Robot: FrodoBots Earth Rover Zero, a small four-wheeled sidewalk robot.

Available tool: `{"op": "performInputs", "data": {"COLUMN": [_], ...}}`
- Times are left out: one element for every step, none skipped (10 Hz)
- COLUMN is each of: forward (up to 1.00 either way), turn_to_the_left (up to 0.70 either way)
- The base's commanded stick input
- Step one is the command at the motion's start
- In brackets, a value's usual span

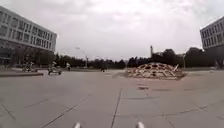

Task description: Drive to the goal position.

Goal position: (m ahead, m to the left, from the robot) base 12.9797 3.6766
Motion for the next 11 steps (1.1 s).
{"op": "performInputs", "data": {"forward": [0.85, 0.85, 0.85, 0.85, 0.85, 0.85, 0.85, 0.85, 0.85, 0.85, 0.85], "turn_to_the_left": [0.00, 0.00, 0.00, 0.00, 0.01, 0.03, 0.04, 0.08, 0.08, 0.08, 0.08]}}
